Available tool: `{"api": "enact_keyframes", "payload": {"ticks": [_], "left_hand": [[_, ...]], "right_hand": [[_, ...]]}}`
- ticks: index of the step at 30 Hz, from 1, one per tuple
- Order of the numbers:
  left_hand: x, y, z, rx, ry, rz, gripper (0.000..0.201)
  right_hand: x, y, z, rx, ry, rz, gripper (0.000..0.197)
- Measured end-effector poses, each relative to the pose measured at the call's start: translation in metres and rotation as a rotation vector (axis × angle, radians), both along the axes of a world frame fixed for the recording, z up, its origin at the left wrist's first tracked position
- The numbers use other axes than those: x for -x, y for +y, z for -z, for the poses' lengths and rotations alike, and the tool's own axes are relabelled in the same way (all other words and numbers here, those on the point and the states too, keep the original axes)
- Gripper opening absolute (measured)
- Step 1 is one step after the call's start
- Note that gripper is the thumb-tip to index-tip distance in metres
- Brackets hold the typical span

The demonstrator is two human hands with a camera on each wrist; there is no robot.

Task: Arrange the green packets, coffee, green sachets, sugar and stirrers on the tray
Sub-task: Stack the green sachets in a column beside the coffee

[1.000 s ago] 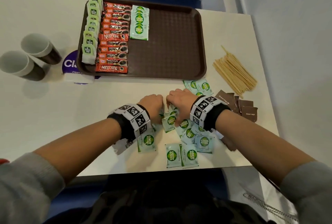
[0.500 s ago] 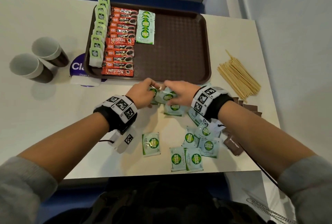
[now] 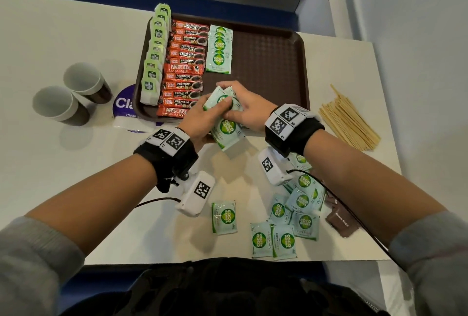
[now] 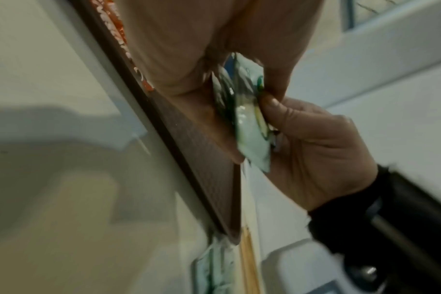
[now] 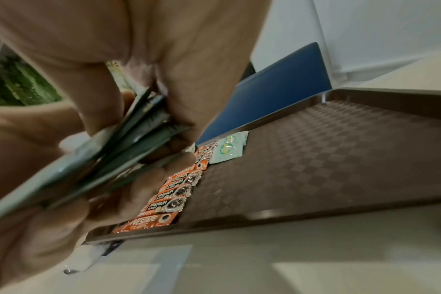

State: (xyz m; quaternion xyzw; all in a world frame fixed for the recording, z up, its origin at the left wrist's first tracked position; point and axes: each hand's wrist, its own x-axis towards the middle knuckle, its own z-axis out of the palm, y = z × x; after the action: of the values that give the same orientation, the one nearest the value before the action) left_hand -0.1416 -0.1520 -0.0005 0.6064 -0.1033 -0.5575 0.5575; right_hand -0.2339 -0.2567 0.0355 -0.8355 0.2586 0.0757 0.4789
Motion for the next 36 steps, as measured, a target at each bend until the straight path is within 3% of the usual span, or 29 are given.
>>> {"api": "enact_keyframes", "payload": {"ticks": [3,6,10,13,19,24,27,33,36], "left_hand": [[-0.006,-0.005,-0.004,0.088,0.06,-0.093,0.043],[-0.014,-0.007,-0.007,0.138,0.02,-0.073,0.027],[-0.026,-0.008,-0.004,0.13,-0.018,-0.076,0.056],[-0.034,-0.008,0.0,0.038,-0.032,-0.192,0.064],[-0.046,-0.015,-0.001,0.027,-0.146,-0.344,0.033],[-0.054,-0.023,0.002,0.05,-0.264,-0.401,0.031],[-0.061,-0.024,-0.002,0.066,-0.249,-0.43,0.032],[-0.087,-0.027,0.0,0.025,-0.359,-0.408,0.045],[-0.091,-0.029,0.005,-0.012,-0.421,-0.375,0.043]], "right_hand": [[-0.015,0.002,0.002,0.058,-0.008,-0.049,0.069],[-0.024,0.002,0.002,0.109,-0.024,-0.045,0.071],[-0.029,0.002,0.009,0.221,-0.098,-0.057,0.074],[-0.033,-0.001,0.015,0.27,-0.094,0.032,0.081],[-0.04,0.001,0.017,0.037,0.077,0.25,0.097],[-0.048,-0.004,0.02,-0.219,0.071,0.328,0.086],[-0.051,-0.01,0.019,-0.211,0.065,0.297,0.087],[-0.05,-0.039,0.019,-0.266,-0.006,0.333,0.026],[-0.056,-0.052,0.025,-0.308,-0.034,0.438,0.016]]}}
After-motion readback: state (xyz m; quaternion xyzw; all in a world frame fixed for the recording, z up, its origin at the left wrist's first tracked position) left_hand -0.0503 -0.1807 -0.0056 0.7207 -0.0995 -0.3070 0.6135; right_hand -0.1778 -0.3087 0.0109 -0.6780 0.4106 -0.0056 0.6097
